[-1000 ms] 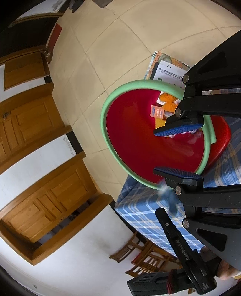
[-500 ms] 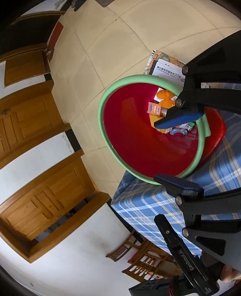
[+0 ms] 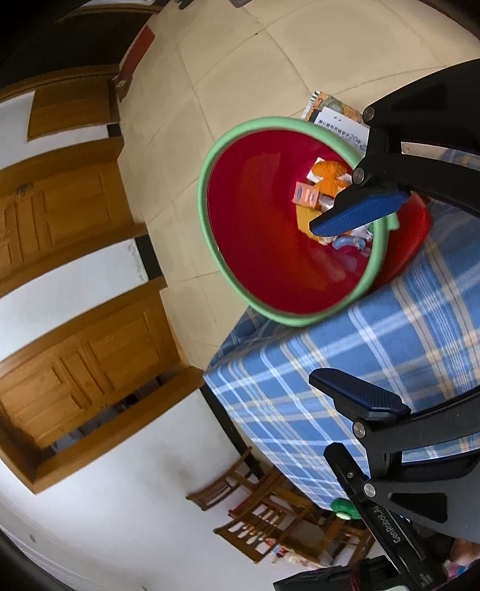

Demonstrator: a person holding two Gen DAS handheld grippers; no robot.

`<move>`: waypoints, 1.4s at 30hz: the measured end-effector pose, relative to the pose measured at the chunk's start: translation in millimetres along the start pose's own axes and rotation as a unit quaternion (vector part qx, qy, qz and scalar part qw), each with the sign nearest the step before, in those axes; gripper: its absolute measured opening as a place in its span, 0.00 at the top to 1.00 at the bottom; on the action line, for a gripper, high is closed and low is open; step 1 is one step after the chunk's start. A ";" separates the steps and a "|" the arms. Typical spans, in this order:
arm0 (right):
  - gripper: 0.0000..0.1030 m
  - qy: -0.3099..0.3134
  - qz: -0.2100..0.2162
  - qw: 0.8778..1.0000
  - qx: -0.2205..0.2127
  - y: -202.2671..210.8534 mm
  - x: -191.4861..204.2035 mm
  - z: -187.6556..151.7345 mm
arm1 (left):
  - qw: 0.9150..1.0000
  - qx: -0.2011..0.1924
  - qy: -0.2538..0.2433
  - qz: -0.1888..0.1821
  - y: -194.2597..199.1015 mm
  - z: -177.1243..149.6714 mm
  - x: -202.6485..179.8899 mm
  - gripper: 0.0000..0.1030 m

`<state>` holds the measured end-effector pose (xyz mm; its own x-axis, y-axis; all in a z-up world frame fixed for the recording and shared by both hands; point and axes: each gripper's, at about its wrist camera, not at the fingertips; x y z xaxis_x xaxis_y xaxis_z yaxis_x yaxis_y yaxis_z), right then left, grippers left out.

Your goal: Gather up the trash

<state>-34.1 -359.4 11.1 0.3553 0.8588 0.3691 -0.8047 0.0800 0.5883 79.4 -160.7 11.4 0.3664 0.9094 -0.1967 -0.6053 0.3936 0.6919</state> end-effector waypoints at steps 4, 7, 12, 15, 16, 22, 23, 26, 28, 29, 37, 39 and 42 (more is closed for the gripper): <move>0.26 0.012 0.007 1.000 0.004 1.8 12.7 -5.5 | 1.000 -0.005 0.012 0.019 11.7 -6.2 19.0 0.24; 0.25 0.024 0.012 1.000 0.007 3.0 22.8 -11.0 | 0.999 -0.011 0.026 0.033 20.9 -10.2 32.0 0.24; 0.25 0.041 0.027 0.999 0.012 6.2 39.6 -20.0 | 0.997 -0.024 0.036 0.059 38.3 -16.0 47.8 0.24; 0.25 0.052 0.034 0.998 0.011 9.4 49.9 -24.7 | 0.996 -0.029 0.037 0.074 46.5 -19.1 54.1 0.24; 0.25 0.055 0.036 0.998 0.011 10.2 52.8 -26.2 | 0.996 -0.031 0.038 0.077 48.7 -20.4 56.0 0.24; 0.25 0.083 0.041 0.996 0.002 16.4 71.2 -35.7 | 0.991 -0.052 0.039 0.115 66.1 -29.5 67.3 0.24; 0.25 0.085 0.042 0.995 0.001 16.6 72.5 -36.7 | 0.990 -0.055 0.039 0.121 68.0 -30.5 68.8 0.24; 0.25 0.097 0.043 0.994 0.000 17.6 79.7 -41.4 | 0.988 -0.060 0.043 0.135 73.2 -33.4 74.1 0.24; 0.25 0.102 0.043 0.994 -0.002 19.5 81.5 -44.1 | 0.987 -0.062 0.047 0.141 76.9 -35.9 78.6 0.24; 0.25 0.105 0.044 0.993 -0.001 19.8 83.3 -45.6 | 0.987 -0.063 0.047 0.143 78.2 -36.9 79.8 0.24; 0.25 0.114 0.049 0.992 0.001 21.7 90.2 -52.7 | 0.985 -0.069 0.053 0.152 82.9 -42.0 83.4 0.23; 0.25 0.115 0.049 0.992 0.001 22.3 90.3 -53.2 | 0.984 -0.071 0.052 0.153 83.5 -42.0 83.2 0.23; 0.25 0.115 0.049 0.992 0.002 22.7 90.4 -53.6 | 0.984 -0.073 0.053 0.153 84.4 -42.4 83.5 0.23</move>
<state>-45.7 -252.8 19.3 0.1575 0.9550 0.2514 -0.8285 -0.0108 0.5600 29.0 -45.8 23.9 0.0809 0.9941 -0.0716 -0.7741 0.1079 0.6237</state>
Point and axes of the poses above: each gripper's, at about its wrist camera, not at the fingertips, and y roughly against the way its jaws point, x to its left, z to its top, and after that the axes turned 5 degrees about -x, right-handed
